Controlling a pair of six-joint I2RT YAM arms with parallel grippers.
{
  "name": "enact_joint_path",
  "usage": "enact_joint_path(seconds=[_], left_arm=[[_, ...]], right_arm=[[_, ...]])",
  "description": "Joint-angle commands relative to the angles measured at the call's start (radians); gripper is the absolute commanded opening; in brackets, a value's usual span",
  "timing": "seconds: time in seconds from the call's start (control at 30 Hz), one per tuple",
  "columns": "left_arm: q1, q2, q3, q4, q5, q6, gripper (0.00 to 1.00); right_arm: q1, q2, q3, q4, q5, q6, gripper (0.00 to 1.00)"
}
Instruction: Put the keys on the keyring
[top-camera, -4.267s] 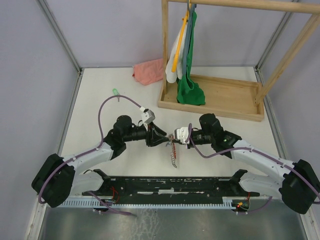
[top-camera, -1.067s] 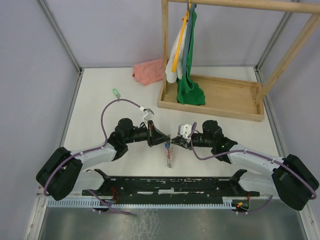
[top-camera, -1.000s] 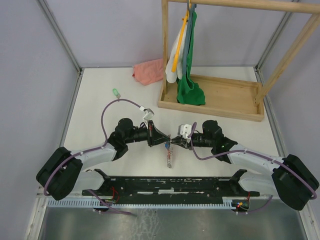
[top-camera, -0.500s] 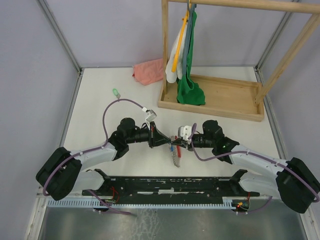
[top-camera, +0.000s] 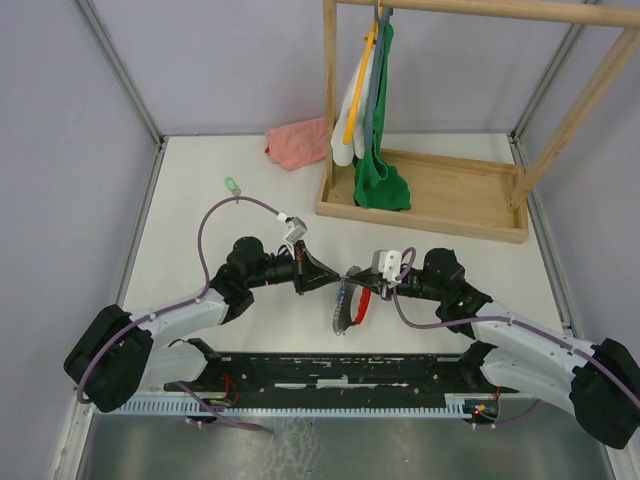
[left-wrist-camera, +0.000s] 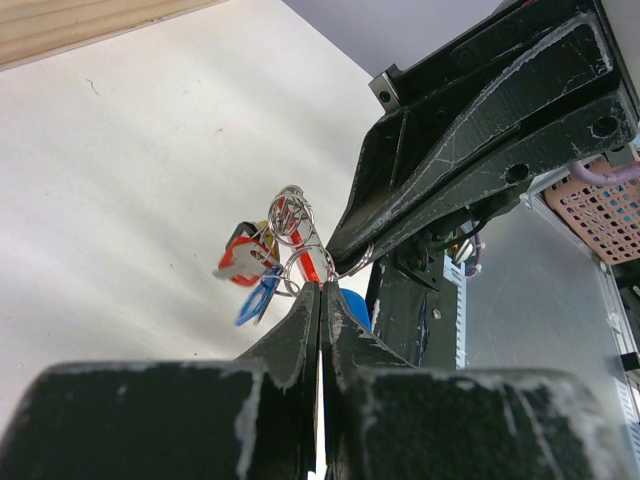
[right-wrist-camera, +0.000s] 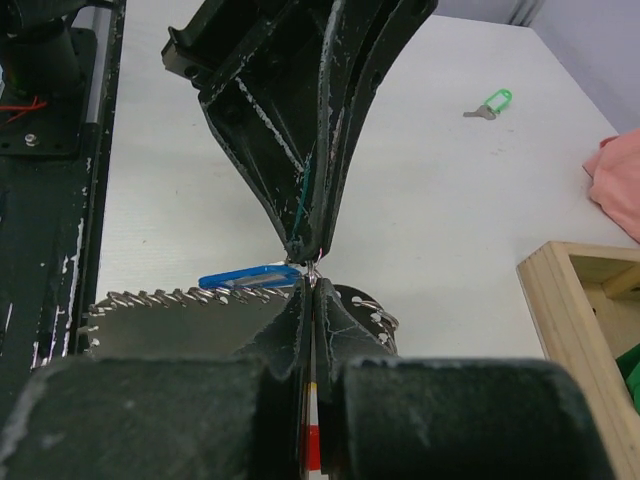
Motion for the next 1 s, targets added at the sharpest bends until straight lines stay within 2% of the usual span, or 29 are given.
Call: enact_joint_path(seconds=[0.0, 0.17, 0.3, 0.47, 0.67, 0.8, 0.97], left_arm=[[-0.012, 0.059, -0.023, 0.022, -0.017, -0.027, 0.03], [-0.048, 0.135, -0.003, 0.11, -0.019, -0.063, 0.03], [-0.06, 0.161, 0.01, 0.143, -0.023, -0.068, 0.03], [-0.06, 0.089, 0.002, 0.111, -0.056, -0.015, 0.03], [-0.06, -0.003, 0.028, -0.015, -0.076, 0.085, 0.03], [-0.06, -0.027, 0.051, -0.058, -0.069, 0.122, 0.03], [-0.06, 0.007, 0.075, -0.063, -0.044, 0.134, 0.03]], right_arm=[[-0.016, -0.006, -0.007, 0.363, 0.031, 0.128, 0.01], [-0.016, 0.035, -0.004, 0.478, 0.02, 0.178, 0.01], [-0.015, 0.059, 0.0, 0.471, 0.01, 0.163, 0.01], [-0.016, 0.013, -0.003, 0.288, 0.053, 0.057, 0.01], [-0.015, -0.021, 0.059, -0.056, 0.044, -0.066, 0.03], [-0.015, 0.025, 0.086, -0.134, 0.036, -0.089, 0.08], [-0.014, 0.091, 0.099, -0.131, 0.027, -0.087, 0.11]])
